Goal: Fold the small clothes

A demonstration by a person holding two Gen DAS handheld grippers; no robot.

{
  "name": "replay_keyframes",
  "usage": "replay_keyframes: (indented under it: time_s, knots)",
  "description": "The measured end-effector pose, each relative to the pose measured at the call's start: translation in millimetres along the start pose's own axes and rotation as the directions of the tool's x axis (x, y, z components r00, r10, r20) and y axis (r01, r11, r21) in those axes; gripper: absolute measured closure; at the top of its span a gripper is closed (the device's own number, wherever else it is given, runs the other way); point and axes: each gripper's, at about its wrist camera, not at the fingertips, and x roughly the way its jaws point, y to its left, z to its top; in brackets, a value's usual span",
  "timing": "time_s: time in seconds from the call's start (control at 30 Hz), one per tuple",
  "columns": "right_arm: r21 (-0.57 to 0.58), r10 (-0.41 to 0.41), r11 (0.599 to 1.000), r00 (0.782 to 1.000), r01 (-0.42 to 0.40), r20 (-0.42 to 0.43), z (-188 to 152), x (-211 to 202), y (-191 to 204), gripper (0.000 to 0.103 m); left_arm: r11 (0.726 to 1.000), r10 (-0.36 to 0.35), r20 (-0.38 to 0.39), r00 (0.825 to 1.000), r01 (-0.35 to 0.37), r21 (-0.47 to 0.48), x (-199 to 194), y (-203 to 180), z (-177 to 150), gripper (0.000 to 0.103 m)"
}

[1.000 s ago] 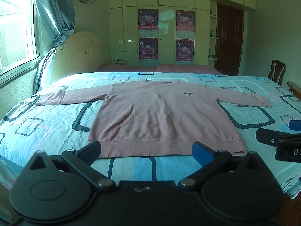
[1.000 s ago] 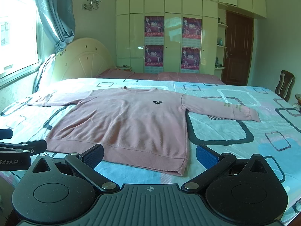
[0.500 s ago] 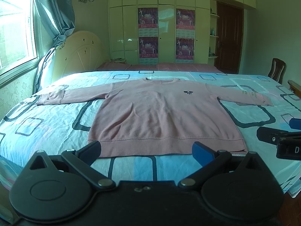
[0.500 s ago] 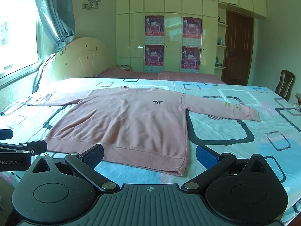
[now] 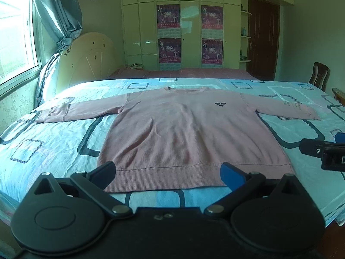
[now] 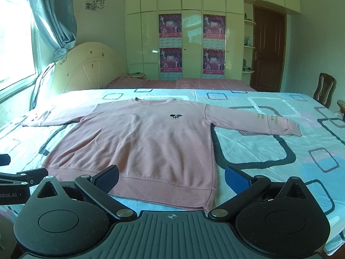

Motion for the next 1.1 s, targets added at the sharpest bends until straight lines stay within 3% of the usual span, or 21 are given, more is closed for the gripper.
replay_keyframes:
  time_s: [0.27, 0.47, 0.7, 0.9, 1.1]
  knots:
    - [0.044, -0.055, 0.997, 0.998, 0.056, -0.023, 18, 50, -16, 0.0, 0.987, -0.064, 0.045, 0.997, 0.07, -0.147, 51, 20, 16, 0.001]
    - [0.078, -0.097, 0.992, 0.995, 0.099, -0.018, 47, 92, -20, 0.0, 0.997, -0.076, -0.011, 0.997, 0.076, -0.009, 99, 18, 50, 0.001]
    - [0.138, -0.124, 0.983, 0.992, 0.124, -0.009, 78, 131, -19, 0.0, 0.99, -0.125, -0.037, 0.991, 0.128, 0.064, 141, 23, 80, 0.001]
    - [0.152, -0.167, 0.975, 0.986, 0.164, 0.009, 96, 147, -34, 0.0, 0.983, -0.171, -0.033, 0.985, 0.173, 0.055, 173, 16, 99, 0.001]
    - [0.263, -0.226, 0.94, 0.974, 0.218, 0.001, 105, 166, -100, 0.0, 0.966, -0.257, -0.063, 0.964, 0.255, -0.044, 209, 0, 110, 0.001]
